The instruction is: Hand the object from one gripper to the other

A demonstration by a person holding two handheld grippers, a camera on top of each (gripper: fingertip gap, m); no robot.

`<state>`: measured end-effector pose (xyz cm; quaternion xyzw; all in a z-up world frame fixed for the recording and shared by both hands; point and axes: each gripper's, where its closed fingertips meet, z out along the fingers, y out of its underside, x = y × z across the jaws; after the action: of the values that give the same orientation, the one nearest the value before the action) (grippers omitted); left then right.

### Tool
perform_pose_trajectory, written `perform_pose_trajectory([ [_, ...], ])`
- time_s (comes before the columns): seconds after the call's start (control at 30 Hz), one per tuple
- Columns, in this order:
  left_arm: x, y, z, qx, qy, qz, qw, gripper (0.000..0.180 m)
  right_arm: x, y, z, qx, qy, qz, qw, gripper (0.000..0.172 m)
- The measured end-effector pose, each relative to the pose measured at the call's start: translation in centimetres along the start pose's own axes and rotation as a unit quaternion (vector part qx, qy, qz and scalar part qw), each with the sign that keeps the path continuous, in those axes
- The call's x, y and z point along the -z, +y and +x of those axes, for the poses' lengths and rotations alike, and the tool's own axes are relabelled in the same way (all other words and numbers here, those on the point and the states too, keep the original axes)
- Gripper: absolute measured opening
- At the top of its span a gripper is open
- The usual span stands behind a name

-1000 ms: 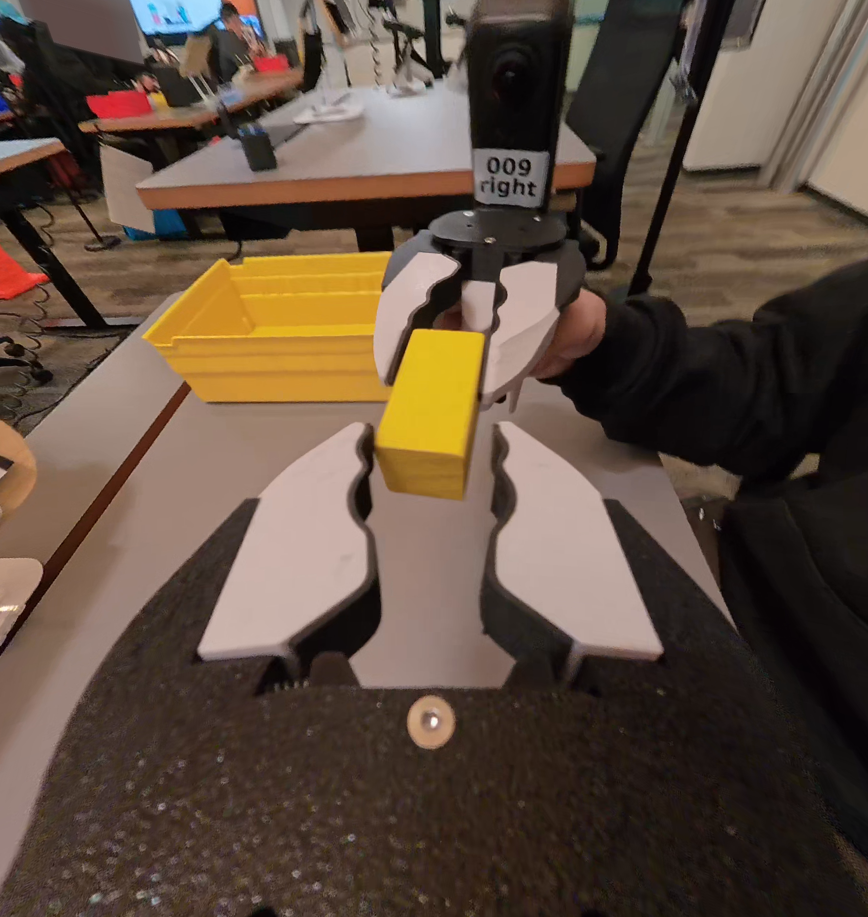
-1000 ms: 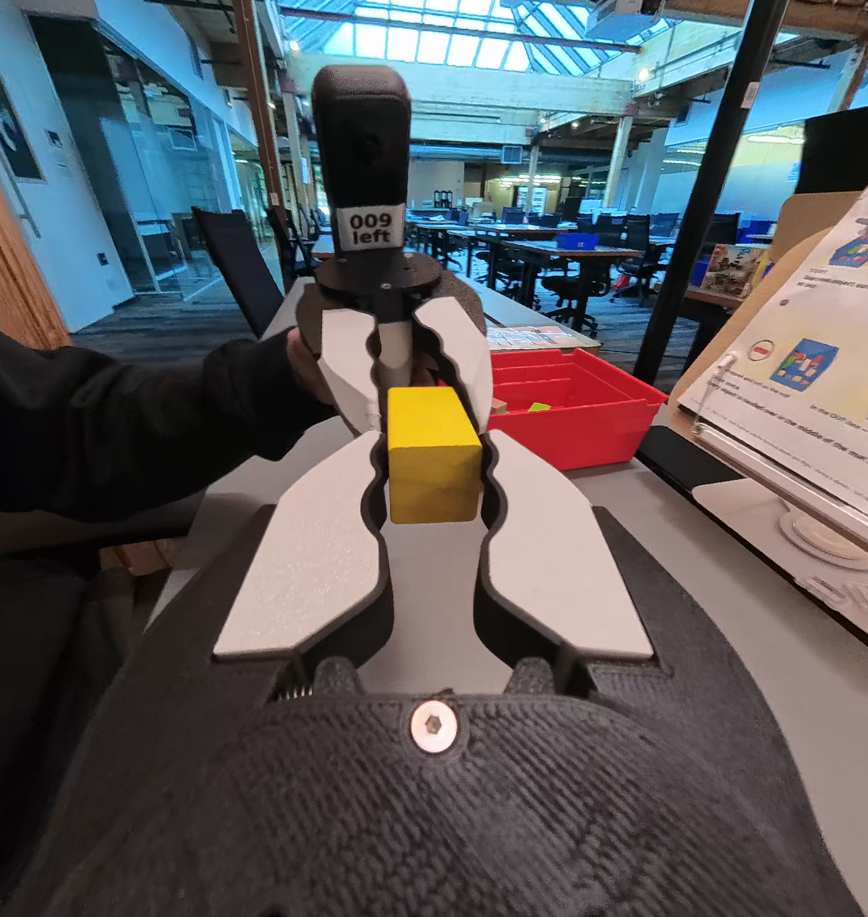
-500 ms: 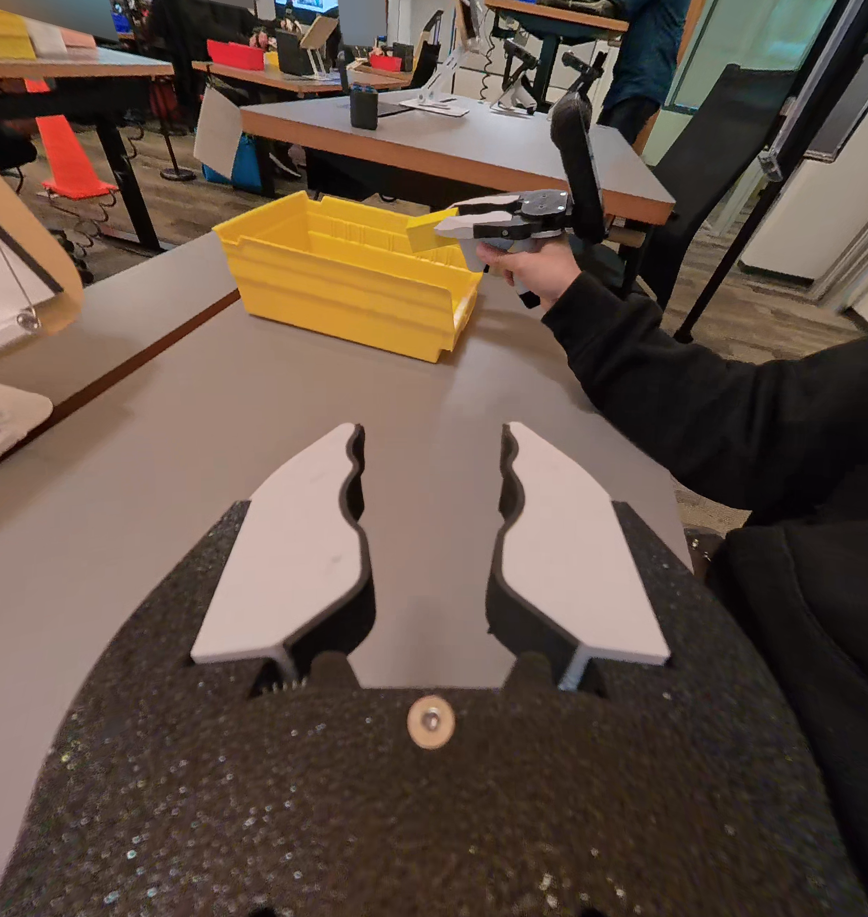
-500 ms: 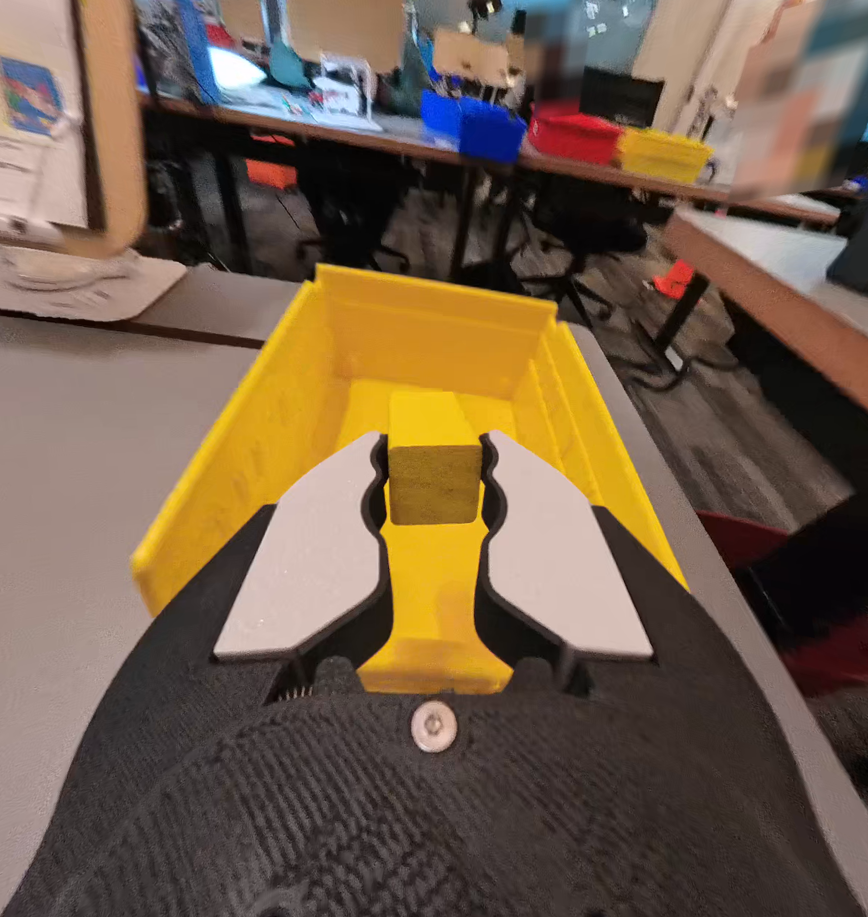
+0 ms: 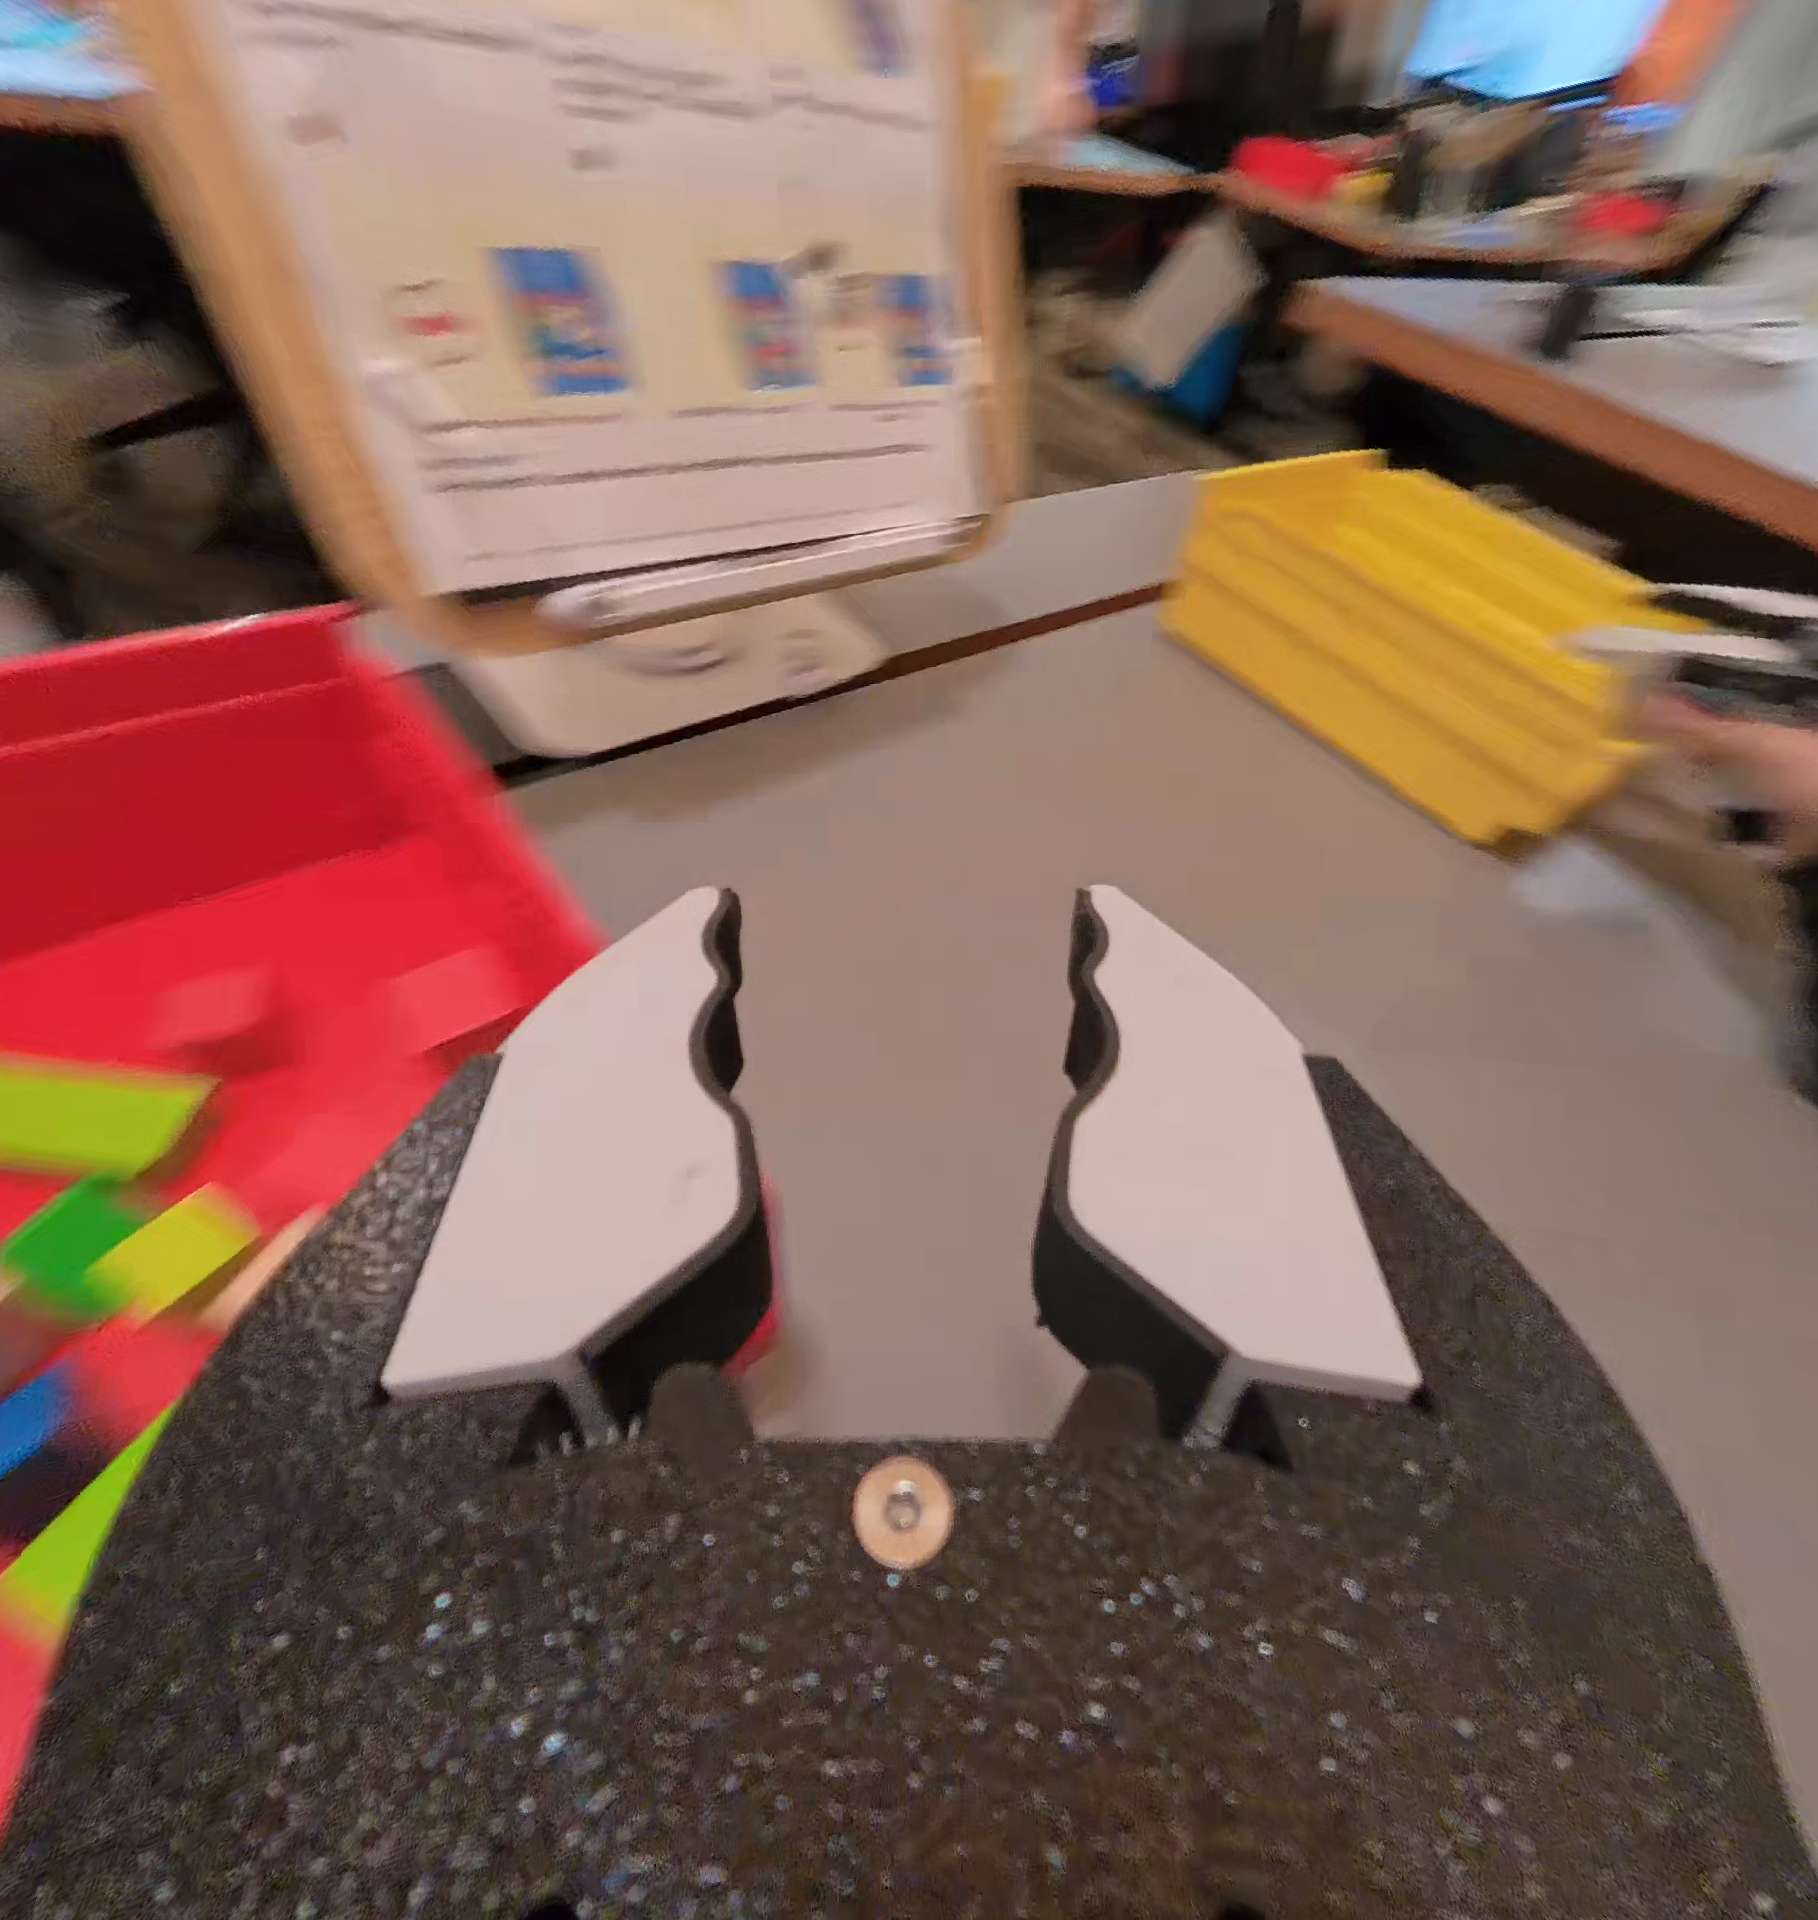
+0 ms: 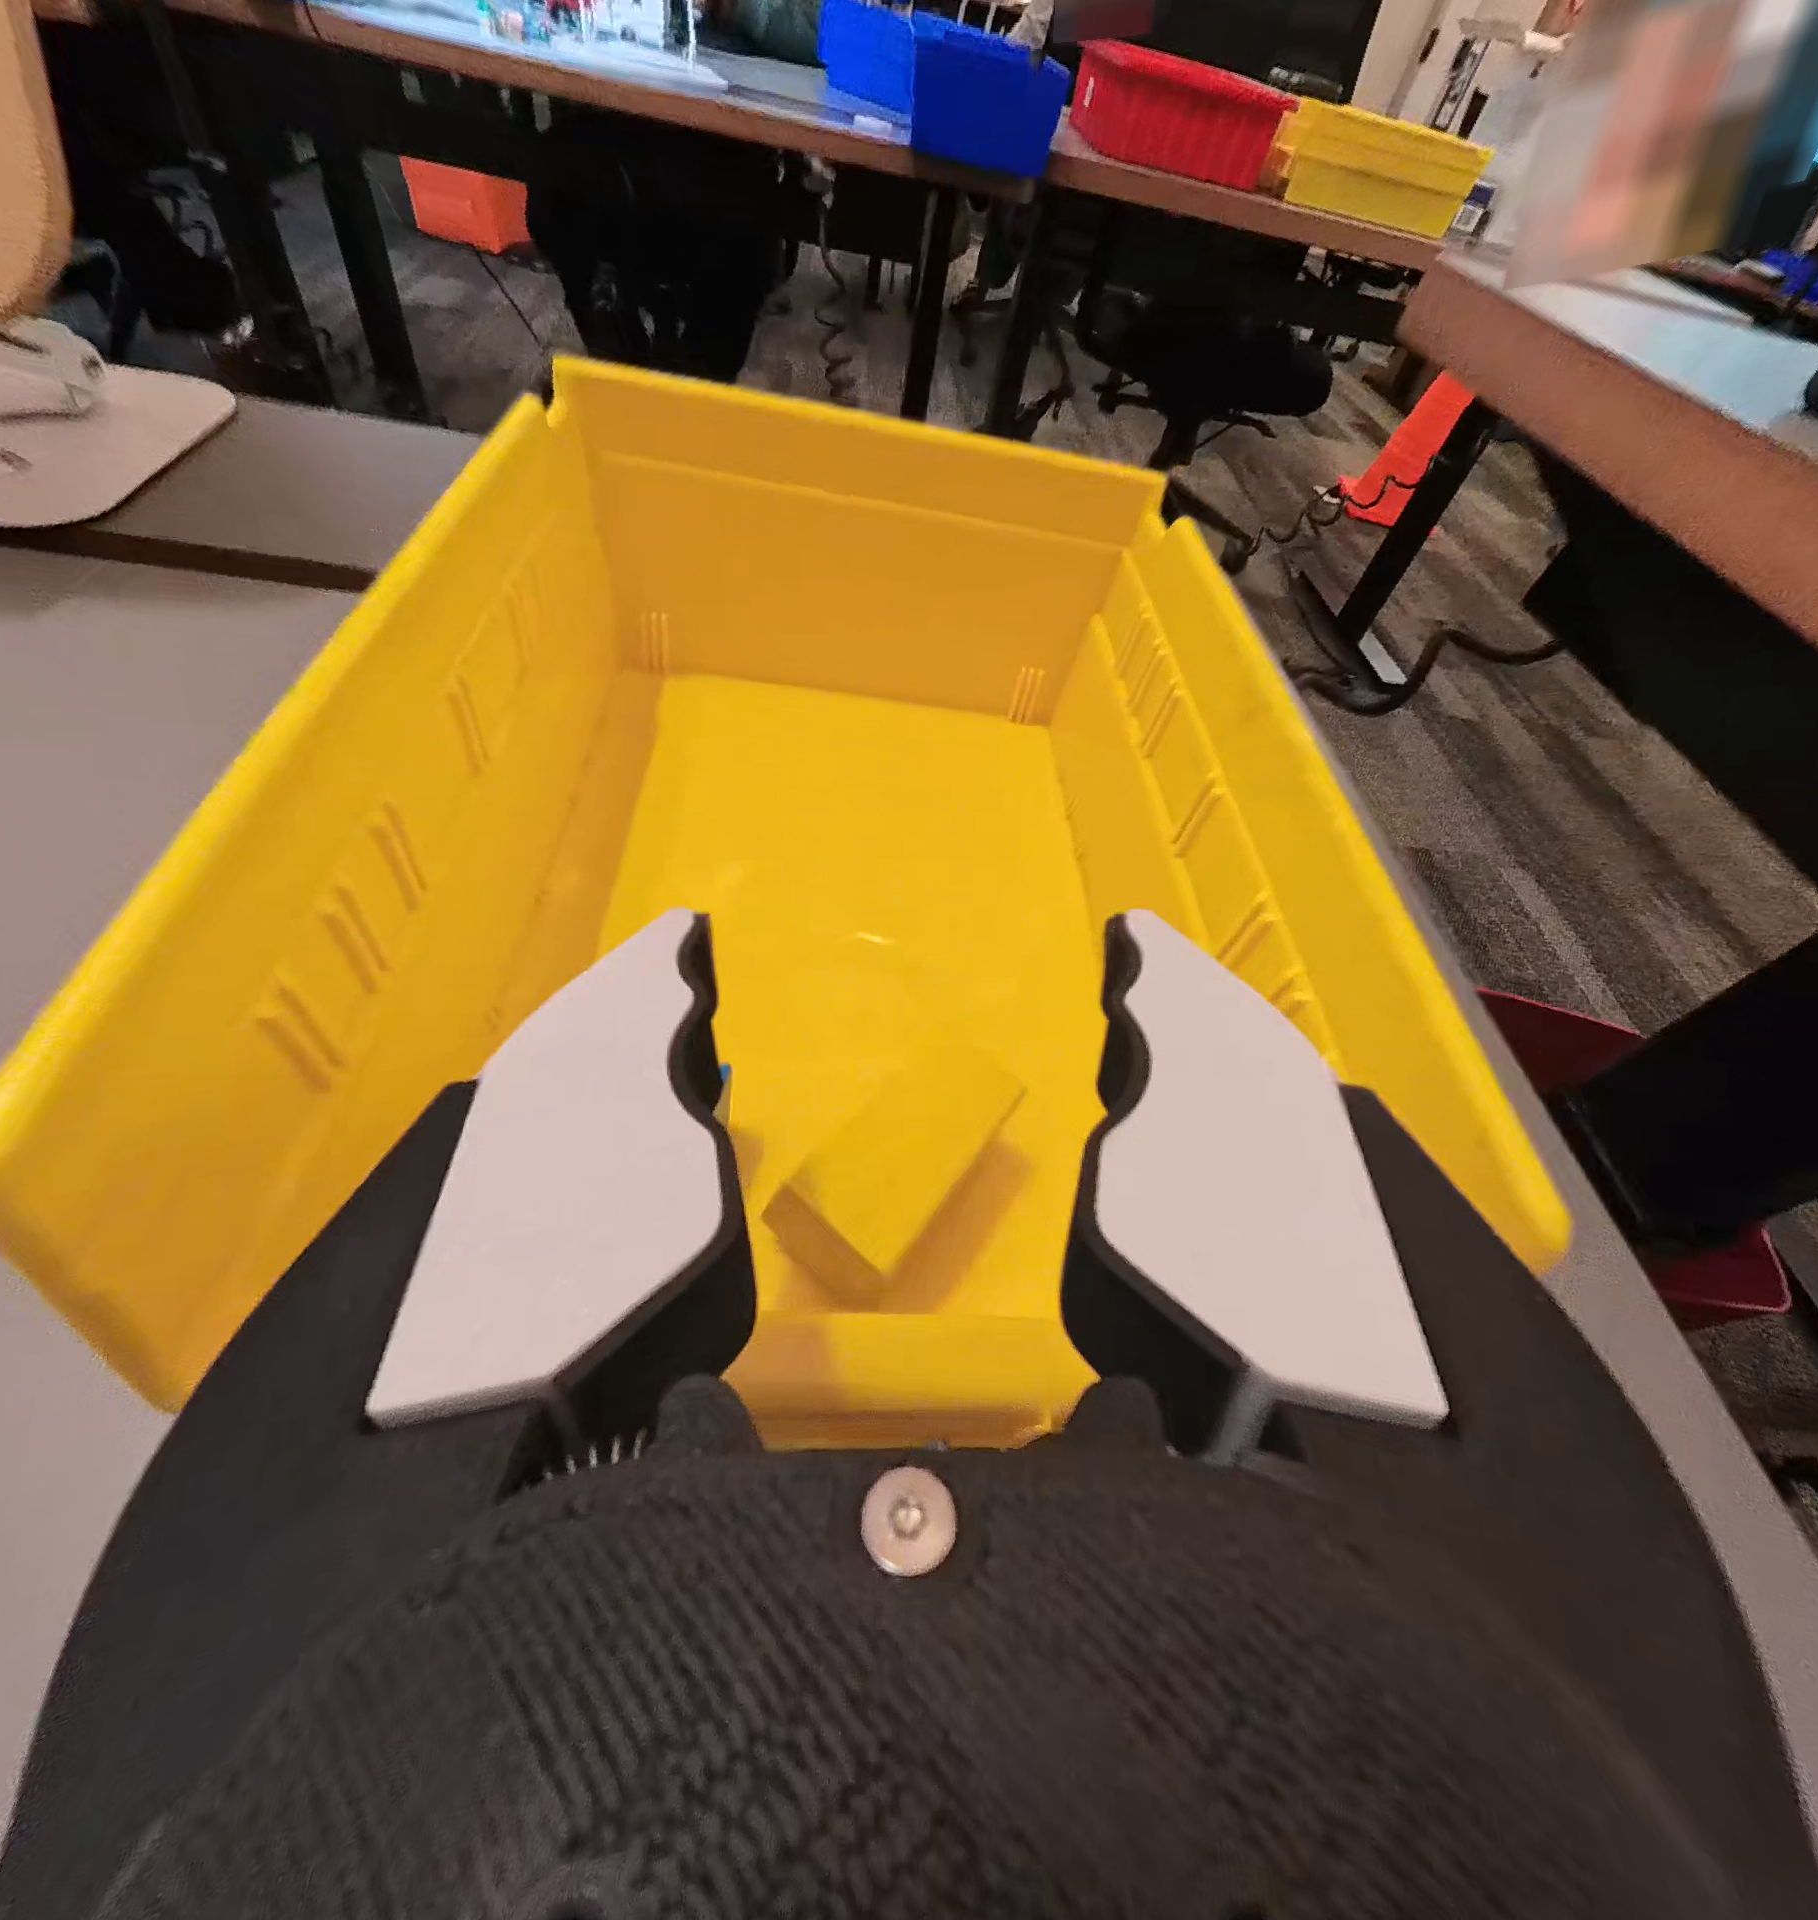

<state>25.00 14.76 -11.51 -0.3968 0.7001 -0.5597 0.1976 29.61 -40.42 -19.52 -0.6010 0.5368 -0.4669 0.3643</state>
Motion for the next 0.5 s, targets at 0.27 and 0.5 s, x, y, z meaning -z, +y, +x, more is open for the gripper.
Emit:
perform_pose_trajectory([
  [0.27,1.5,3.0,-11.8,0.124,-0.176,-0.132,0.968,0.059,2.2,-5.0,-1.5,-0.054,-0.04,0.075,0.995,0.085],
  [0.5,-3.1,5.5,-14.8,0.141,-0.187,-0.248,0.94,0.079,3.0,-6.4,-3.7,-0.059,-0.08,0.088,0.991,0.082],
])
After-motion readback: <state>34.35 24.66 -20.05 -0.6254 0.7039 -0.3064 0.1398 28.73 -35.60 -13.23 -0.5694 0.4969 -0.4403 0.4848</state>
